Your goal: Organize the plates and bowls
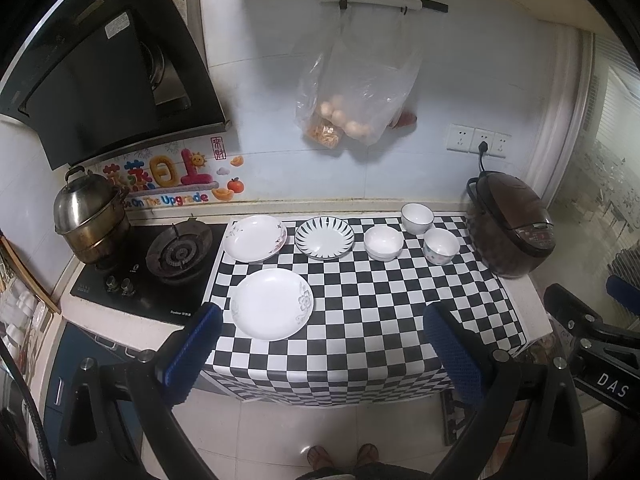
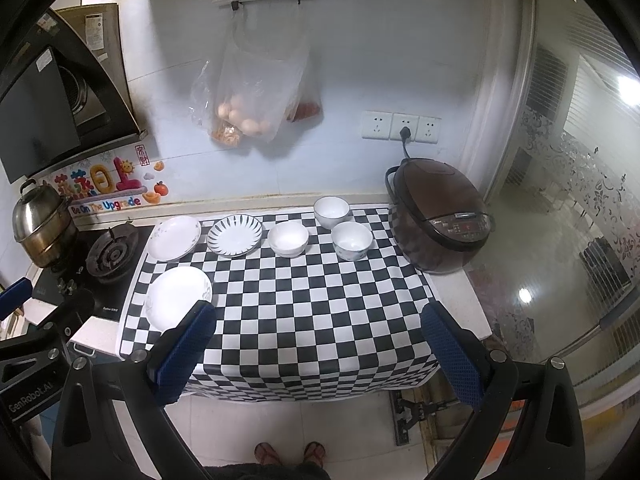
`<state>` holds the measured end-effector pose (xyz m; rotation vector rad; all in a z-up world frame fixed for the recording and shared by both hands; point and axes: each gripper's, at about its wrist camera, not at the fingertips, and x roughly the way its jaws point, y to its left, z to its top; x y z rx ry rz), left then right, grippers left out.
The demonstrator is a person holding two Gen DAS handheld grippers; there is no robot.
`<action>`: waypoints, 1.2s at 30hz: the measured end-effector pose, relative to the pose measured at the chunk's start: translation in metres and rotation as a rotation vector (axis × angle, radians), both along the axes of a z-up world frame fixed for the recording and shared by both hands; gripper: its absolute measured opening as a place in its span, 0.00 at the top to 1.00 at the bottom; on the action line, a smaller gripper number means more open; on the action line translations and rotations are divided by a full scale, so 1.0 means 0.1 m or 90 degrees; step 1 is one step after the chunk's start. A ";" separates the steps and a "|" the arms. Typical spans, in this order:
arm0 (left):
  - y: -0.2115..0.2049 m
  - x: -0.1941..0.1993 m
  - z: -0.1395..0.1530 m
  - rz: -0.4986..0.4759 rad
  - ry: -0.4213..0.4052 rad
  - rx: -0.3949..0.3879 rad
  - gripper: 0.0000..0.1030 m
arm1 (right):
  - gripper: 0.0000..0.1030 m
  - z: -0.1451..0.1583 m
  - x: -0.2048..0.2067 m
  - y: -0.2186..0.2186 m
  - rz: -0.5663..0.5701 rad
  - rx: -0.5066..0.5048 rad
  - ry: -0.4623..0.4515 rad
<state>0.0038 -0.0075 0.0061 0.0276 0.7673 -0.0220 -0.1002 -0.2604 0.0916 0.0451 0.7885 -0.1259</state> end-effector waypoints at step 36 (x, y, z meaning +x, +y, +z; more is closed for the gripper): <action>1.03 1.26 -1.46 0.168 0.152 0.023 0.00 | 0.00 -1.78 1.62 0.24 0.173 0.159 0.166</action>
